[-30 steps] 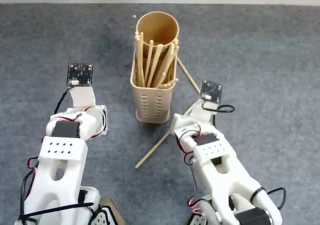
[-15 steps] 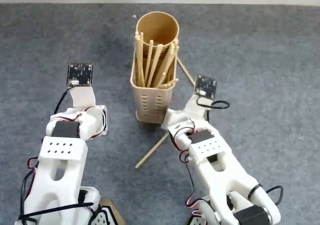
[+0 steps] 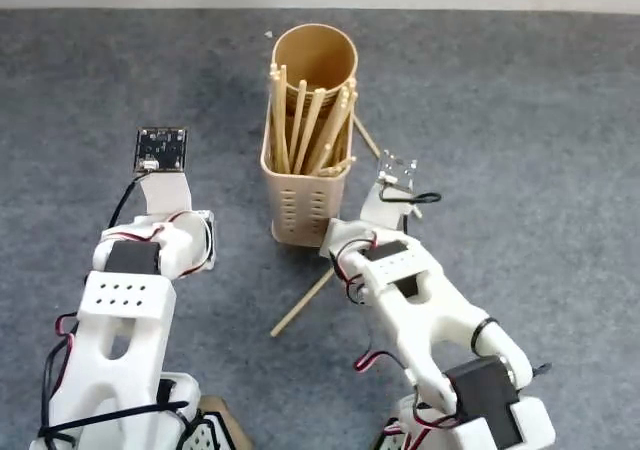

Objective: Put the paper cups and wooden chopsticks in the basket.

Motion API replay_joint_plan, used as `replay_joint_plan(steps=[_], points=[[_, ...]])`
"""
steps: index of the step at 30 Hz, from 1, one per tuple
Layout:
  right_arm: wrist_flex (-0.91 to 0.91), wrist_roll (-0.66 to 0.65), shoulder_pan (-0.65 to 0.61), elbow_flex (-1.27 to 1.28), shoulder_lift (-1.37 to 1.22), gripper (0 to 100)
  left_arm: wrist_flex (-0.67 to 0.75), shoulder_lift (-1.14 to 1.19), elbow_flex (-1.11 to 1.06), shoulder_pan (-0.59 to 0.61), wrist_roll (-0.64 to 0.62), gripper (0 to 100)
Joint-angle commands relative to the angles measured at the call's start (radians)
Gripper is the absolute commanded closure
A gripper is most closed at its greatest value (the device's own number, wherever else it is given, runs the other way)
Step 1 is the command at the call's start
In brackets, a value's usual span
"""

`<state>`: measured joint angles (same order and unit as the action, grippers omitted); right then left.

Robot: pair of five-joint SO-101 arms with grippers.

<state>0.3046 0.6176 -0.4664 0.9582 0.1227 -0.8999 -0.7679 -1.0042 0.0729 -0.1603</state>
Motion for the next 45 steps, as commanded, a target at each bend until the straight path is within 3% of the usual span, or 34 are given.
replay_joint_plan(steps=[1,4,7,14,20,26,37,41,45], points=[[-0.010,0.011,-0.002,-0.027,-0.022,86.4,0.011,-0.007,0.002,-0.008,-0.008,87],[-0.007,0.009,-0.002,-0.022,-0.022,88.9,0.011,-0.007,0.002,-0.008,-0.008,87],[-0.005,0.006,0.001,-0.021,-0.016,99.8,0.011,-0.007,0.002,-0.008,-0.008,87],[0.170,-0.021,0.068,-0.030,-0.016,99.3,0.011,-0.007,0.002,-0.008,-0.008,87],[0.228,-0.540,0.297,-0.088,-0.015,99.3,0.011,-0.007,0.002,-0.008,-0.008,87],[0.228,-0.858,0.458,-0.315,-0.024,99.3,0.014,-0.007,0.002,-0.008,-0.008,87],[0.228,-1.138,0.378,-0.590,-0.058,99.3,0.015,-0.007,0.002,-0.008,-0.005,87],[0.228,-1.258,0.361,-0.694,-0.214,99.3,0.017,-0.007,-0.007,-0.008,-0.005,87],[0.223,-1.292,0.364,-0.816,-0.406,99.2,0.017,-0.007,-0.007,-0.008,-0.005,87]])
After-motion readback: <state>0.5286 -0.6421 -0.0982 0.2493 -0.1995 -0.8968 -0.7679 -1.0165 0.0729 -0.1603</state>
